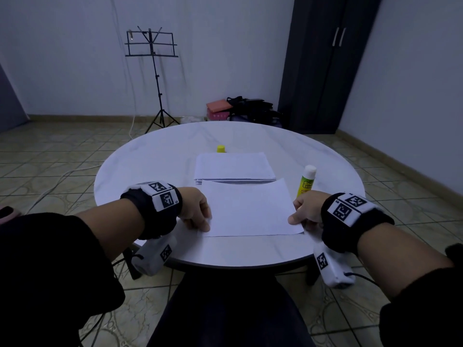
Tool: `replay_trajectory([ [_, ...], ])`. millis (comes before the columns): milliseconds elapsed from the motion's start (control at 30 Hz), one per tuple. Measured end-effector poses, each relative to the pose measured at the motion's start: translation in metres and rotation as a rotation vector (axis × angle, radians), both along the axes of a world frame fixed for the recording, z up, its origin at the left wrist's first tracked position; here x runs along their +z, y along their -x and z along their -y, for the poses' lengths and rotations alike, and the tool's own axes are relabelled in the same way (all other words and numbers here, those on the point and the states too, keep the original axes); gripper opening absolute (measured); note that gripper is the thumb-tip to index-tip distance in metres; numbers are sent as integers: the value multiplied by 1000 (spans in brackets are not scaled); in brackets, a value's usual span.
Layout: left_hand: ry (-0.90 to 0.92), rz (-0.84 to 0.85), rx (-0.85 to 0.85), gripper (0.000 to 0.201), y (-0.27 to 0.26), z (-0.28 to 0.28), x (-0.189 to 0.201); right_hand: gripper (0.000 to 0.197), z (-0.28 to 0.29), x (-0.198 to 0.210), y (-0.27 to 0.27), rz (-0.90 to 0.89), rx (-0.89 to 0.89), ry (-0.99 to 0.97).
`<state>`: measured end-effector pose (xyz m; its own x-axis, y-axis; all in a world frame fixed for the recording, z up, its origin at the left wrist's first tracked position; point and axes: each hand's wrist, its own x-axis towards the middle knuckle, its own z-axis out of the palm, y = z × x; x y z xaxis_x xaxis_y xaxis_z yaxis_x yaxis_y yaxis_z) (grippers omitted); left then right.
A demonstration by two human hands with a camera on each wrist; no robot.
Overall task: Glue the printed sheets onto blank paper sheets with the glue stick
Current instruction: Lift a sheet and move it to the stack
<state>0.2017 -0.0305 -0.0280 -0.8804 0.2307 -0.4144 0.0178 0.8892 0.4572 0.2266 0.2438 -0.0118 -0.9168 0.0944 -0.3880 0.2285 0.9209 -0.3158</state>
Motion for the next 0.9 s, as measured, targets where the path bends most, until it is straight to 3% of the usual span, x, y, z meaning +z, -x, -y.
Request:
replay_trajectory([
  [300,-12,23,12,27,2,1,-1,26,-1,-5,-1,-47,-10,69],
  [500,5,52,3,26,7,1,-2,32,6,-5,-1,-65,-14,-60],
  [633,164,27,-46,38,7,-3,2,33,7,-1,-6,-96,3,-143],
  [767,356,27,-74,51,3,-4,12,46,2,-1,-9,-94,12,-6],
  [900,538,38,-127,46,1,-21,35,50,-4,-3,-7,-73,20,44],
])
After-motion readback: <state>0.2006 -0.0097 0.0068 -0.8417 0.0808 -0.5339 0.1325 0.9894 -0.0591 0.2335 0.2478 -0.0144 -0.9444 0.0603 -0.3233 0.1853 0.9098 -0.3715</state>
